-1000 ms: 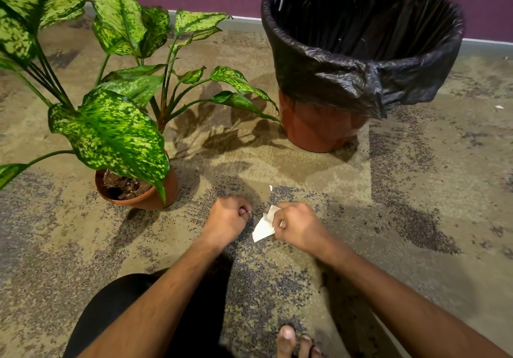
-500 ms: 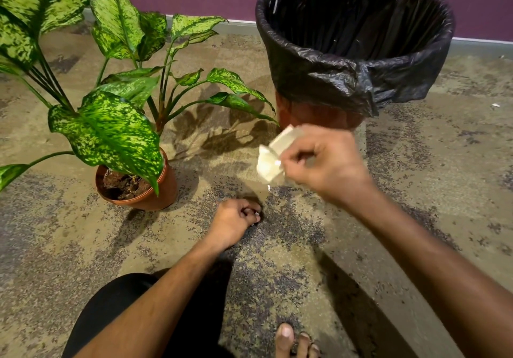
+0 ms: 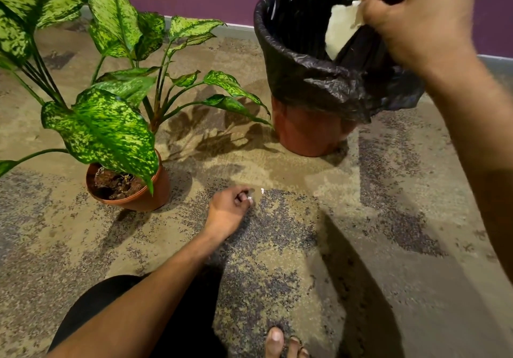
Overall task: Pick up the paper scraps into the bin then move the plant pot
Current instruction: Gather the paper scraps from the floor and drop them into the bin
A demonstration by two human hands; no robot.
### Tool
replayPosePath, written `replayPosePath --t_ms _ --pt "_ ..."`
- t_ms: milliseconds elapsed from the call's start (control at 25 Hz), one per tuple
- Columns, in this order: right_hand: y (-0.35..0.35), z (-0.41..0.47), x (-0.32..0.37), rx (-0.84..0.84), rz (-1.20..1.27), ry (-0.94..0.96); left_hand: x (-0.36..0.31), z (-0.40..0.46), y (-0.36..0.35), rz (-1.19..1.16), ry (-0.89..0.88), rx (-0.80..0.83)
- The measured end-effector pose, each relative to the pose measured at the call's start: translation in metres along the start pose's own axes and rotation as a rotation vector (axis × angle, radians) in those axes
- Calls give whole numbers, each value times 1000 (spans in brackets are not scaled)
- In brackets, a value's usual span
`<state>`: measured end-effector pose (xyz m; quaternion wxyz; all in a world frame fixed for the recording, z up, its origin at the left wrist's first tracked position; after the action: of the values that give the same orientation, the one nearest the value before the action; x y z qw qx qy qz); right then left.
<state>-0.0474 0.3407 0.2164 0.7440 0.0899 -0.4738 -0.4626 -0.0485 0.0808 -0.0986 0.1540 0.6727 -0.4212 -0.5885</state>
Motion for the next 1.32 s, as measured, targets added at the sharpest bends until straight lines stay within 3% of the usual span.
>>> replayPosePath --t_ms 120,440,600,720,960,1200,1320 --pt "-6 2 -14 40 -134 -8 -12 13 -7 114 -22 10" --pt "-3 -18 -9 -13 -72 32 -23 29 -14 294 -198 0" --pt "-11 -46 8 -20 349 -10 -29 30 -15 338 -268 17" --pt "-35 -77 22 103 547 -46 -32 28 -19 357 -306 79" --pt "-116 -155 -21 745 462 -426 -35 21 -16 345 -280 11" --pt "-164 -223 -96 700 391 -754 -15 7 -18 -35 -56 107" --pt "-183 -245 -106 735 548 -928 -16 -3 -16 -214 0 137"
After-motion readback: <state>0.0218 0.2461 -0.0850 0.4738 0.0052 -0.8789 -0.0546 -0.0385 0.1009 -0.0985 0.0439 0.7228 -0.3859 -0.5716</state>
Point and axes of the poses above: each hand's wrist, its own z-axis towards the middle knuckle, its own y-axis out of the back of the hand, x = y × z, the point moved 4 cm from there along z, towards the middle knuckle, and after that the axes turned 11 degrees about z, right-handed, at the moved point
